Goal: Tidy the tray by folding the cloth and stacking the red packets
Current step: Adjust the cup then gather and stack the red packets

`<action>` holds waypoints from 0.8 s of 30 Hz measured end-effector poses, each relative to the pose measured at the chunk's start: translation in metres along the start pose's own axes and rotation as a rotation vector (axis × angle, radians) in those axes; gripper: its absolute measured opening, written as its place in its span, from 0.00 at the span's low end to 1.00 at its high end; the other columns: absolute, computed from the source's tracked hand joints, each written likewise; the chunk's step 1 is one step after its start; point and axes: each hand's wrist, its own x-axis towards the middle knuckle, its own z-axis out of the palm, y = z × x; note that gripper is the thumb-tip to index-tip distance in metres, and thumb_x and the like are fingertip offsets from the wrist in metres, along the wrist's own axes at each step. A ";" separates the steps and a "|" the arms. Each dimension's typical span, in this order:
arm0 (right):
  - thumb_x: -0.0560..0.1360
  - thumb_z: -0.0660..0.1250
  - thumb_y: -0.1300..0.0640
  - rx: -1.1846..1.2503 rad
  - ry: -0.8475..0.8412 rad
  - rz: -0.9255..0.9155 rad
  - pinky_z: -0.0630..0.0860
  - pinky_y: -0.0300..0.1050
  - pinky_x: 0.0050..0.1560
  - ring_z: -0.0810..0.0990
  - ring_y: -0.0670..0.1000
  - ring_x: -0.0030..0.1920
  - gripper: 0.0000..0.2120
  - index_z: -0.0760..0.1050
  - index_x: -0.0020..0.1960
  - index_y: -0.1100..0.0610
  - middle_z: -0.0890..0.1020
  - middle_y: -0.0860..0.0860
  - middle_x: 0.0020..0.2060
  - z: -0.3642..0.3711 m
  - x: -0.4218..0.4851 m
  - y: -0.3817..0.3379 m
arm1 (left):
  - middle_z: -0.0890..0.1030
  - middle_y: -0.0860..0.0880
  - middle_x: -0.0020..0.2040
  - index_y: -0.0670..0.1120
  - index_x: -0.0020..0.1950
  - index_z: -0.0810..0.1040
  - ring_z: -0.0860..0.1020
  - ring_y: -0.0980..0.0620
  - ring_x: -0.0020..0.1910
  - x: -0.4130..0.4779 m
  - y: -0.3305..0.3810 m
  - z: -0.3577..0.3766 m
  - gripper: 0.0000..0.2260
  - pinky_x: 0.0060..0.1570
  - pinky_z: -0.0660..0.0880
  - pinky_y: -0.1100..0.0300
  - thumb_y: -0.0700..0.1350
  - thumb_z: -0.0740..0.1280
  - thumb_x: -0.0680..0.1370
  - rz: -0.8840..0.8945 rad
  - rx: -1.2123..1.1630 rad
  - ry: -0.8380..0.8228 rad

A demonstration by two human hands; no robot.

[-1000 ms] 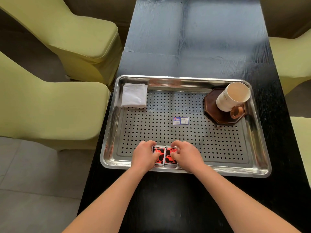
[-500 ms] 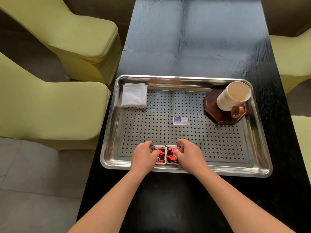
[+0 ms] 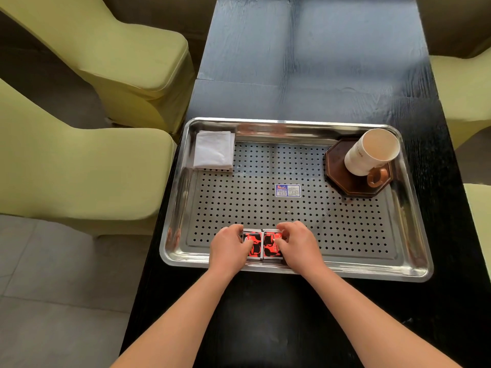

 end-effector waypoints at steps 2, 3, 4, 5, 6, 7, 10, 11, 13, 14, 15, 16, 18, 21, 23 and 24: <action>0.76 0.70 0.59 -0.002 0.004 -0.001 0.73 0.44 0.56 0.78 0.50 0.52 0.18 0.77 0.65 0.54 0.78 0.50 0.53 0.001 0.000 -0.001 | 0.81 0.49 0.49 0.48 0.64 0.79 0.76 0.53 0.48 0.001 0.001 0.000 0.16 0.47 0.70 0.60 0.48 0.70 0.76 -0.013 -0.003 0.010; 0.76 0.70 0.59 -0.001 0.007 -0.003 0.73 0.43 0.56 0.77 0.49 0.52 0.18 0.77 0.65 0.54 0.77 0.50 0.52 0.002 0.000 -0.001 | 0.82 0.49 0.49 0.48 0.63 0.79 0.76 0.53 0.48 0.001 0.001 -0.001 0.16 0.47 0.70 0.61 0.48 0.71 0.76 -0.020 -0.009 0.016; 0.76 0.70 0.59 0.002 0.011 -0.006 0.72 0.42 0.55 0.77 0.49 0.51 0.18 0.77 0.65 0.54 0.77 0.49 0.51 0.001 0.000 -0.001 | 0.82 0.49 0.50 0.48 0.63 0.79 0.76 0.53 0.48 0.001 0.002 -0.001 0.16 0.47 0.70 0.61 0.47 0.71 0.75 -0.025 -0.016 0.020; 0.76 0.70 0.59 0.008 0.017 -0.009 0.72 0.42 0.55 0.76 0.48 0.50 0.18 0.77 0.65 0.54 0.77 0.49 0.50 0.001 0.000 -0.001 | 0.82 0.49 0.50 0.48 0.63 0.79 0.76 0.53 0.48 0.001 0.002 -0.001 0.17 0.47 0.70 0.61 0.47 0.71 0.75 -0.027 -0.022 0.021; 0.76 0.70 0.59 0.017 0.028 -0.011 0.73 0.42 0.54 0.76 0.48 0.49 0.17 0.78 0.64 0.54 0.77 0.48 0.49 0.001 -0.001 0.000 | 0.82 0.49 0.50 0.48 0.64 0.79 0.77 0.53 0.48 0.001 0.001 -0.002 0.17 0.47 0.70 0.61 0.47 0.71 0.76 -0.029 -0.027 0.019; 0.76 0.70 0.59 0.027 0.041 -0.011 0.74 0.43 0.55 0.77 0.48 0.49 0.16 0.78 0.64 0.54 0.77 0.48 0.49 0.001 -0.001 0.001 | 0.83 0.49 0.50 0.48 0.64 0.78 0.77 0.52 0.49 0.001 0.001 -0.002 0.17 0.48 0.70 0.60 0.47 0.71 0.76 -0.029 -0.029 0.017; 0.76 0.71 0.57 0.062 0.079 -0.003 0.74 0.41 0.54 0.77 0.47 0.48 0.16 0.78 0.63 0.55 0.79 0.49 0.49 0.000 -0.004 0.003 | 0.82 0.50 0.49 0.47 0.64 0.79 0.78 0.52 0.49 -0.001 0.002 -0.004 0.17 0.47 0.70 0.61 0.47 0.71 0.76 -0.020 -0.024 0.018; 0.76 0.71 0.57 0.071 0.086 -0.002 0.74 0.40 0.53 0.77 0.46 0.48 0.16 0.78 0.63 0.55 0.79 0.49 0.50 0.000 -0.004 0.003 | 0.82 0.51 0.48 0.47 0.63 0.79 0.77 0.53 0.48 -0.001 0.004 -0.005 0.16 0.46 0.69 0.61 0.47 0.70 0.76 -0.014 -0.021 0.018; 0.77 0.70 0.57 0.078 0.090 0.003 0.75 0.41 0.54 0.78 0.46 0.48 0.15 0.78 0.63 0.55 0.80 0.49 0.50 0.000 -0.005 0.003 | 0.82 0.51 0.46 0.47 0.58 0.80 0.76 0.53 0.46 -0.004 0.006 -0.007 0.12 0.45 0.70 0.60 0.48 0.69 0.77 -0.014 -0.005 0.015; 0.77 0.70 0.56 0.076 0.093 0.005 0.76 0.42 0.54 0.78 0.47 0.48 0.15 0.78 0.63 0.55 0.80 0.48 0.50 0.001 -0.006 0.003 | 0.82 0.50 0.45 0.47 0.54 0.80 0.77 0.51 0.45 -0.005 0.006 -0.008 0.08 0.45 0.72 0.58 0.48 0.68 0.77 -0.019 0.012 0.016; 0.77 0.69 0.56 0.073 0.098 0.005 0.76 0.43 0.54 0.78 0.47 0.49 0.14 0.78 0.63 0.54 0.79 0.48 0.49 0.001 -0.007 0.003 | 0.81 0.50 0.43 0.46 0.49 0.79 0.77 0.50 0.44 -0.006 0.006 -0.009 0.06 0.43 0.73 0.57 0.48 0.66 0.77 -0.025 0.031 0.022; 0.77 0.69 0.56 0.070 0.104 0.006 0.76 0.43 0.53 0.78 0.47 0.48 0.14 0.78 0.62 0.54 0.79 0.48 0.49 0.001 -0.008 0.003 | 0.81 0.50 0.42 0.46 0.46 0.77 0.77 0.49 0.44 -0.007 0.006 -0.010 0.05 0.41 0.73 0.56 0.47 0.66 0.76 -0.030 0.052 0.029; 0.77 0.69 0.55 0.065 0.109 0.007 0.76 0.42 0.51 0.78 0.47 0.48 0.13 0.78 0.62 0.54 0.78 0.47 0.47 0.002 -0.009 0.004 | 0.81 0.49 0.43 0.47 0.45 0.76 0.78 0.49 0.44 -0.009 0.004 -0.011 0.03 0.40 0.70 0.58 0.46 0.65 0.76 -0.032 0.064 0.047; 0.78 0.68 0.55 0.060 0.099 0.003 0.76 0.43 0.51 0.77 0.47 0.48 0.13 0.78 0.62 0.54 0.78 0.47 0.47 0.005 -0.011 0.004 | 0.82 0.50 0.43 0.46 0.53 0.81 0.78 0.50 0.45 -0.013 0.003 -0.010 0.09 0.43 0.71 0.58 0.46 0.65 0.77 -0.022 0.047 0.038; 0.77 0.68 0.56 0.065 0.101 -0.003 0.75 0.42 0.51 0.77 0.47 0.47 0.13 0.78 0.62 0.55 0.78 0.47 0.46 0.007 -0.011 0.004 | 0.82 0.50 0.43 0.44 0.56 0.82 0.78 0.50 0.45 -0.014 0.004 -0.010 0.11 0.45 0.73 0.57 0.45 0.64 0.77 -0.013 0.044 0.033; 0.77 0.68 0.56 0.067 0.099 -0.004 0.74 0.42 0.51 0.77 0.47 0.47 0.13 0.78 0.61 0.55 0.78 0.47 0.46 0.007 -0.011 0.005 | 0.82 0.50 0.42 0.44 0.56 0.82 0.79 0.50 0.45 -0.014 0.004 -0.010 0.12 0.46 0.73 0.56 0.45 0.64 0.77 -0.010 0.042 0.031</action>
